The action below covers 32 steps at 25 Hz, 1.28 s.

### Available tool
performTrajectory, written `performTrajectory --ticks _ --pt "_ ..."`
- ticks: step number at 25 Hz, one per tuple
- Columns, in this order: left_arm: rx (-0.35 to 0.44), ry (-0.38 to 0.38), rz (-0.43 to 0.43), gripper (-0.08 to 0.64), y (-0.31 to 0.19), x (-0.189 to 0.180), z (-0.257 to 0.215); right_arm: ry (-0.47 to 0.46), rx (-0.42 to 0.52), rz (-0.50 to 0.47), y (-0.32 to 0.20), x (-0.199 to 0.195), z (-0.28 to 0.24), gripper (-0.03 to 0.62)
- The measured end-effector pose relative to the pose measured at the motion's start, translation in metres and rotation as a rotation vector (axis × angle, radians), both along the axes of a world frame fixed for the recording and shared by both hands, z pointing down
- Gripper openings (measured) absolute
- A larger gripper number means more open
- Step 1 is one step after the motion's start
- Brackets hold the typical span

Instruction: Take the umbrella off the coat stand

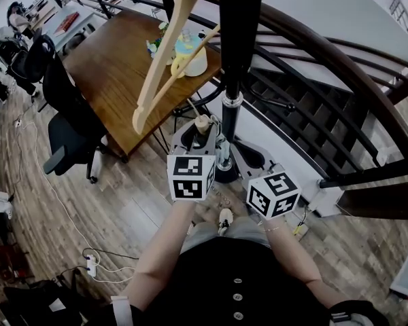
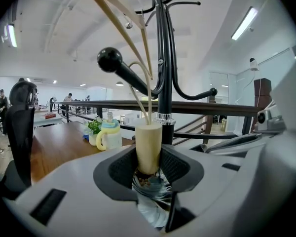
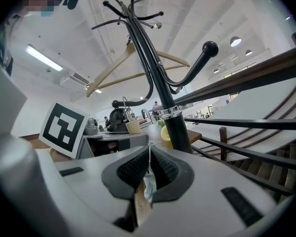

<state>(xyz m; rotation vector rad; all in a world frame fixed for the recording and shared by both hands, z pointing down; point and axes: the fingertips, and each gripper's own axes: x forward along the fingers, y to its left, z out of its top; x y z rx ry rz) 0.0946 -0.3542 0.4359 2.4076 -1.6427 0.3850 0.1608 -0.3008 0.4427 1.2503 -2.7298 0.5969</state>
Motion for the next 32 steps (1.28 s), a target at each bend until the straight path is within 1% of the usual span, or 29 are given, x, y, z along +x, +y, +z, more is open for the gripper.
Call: performTrajectory --ticks 12,19,24,32 --pt "0.024 0.014 -0.012 0.146 0.016 -0.021 -0.020 -0.013 0.034 0.003 0.010 -0.014 -0.016 0.031" --pt "0.037 0.009 0.003 0.146 0.031 -0.040 -0.026 -0.018 0.061 0.015 0.022 -0.030 -0.025 0.031" --pt "0.041 0.005 0.030 0.146 0.044 -0.050 -0.029 -0.024 0.074 0.033 0.032 -0.041 -0.032 0.031" --pt "0.039 0.025 0.094 0.146 0.082 -0.073 -0.030 -0.022 0.079 0.049 0.056 -0.067 -0.035 0.031"
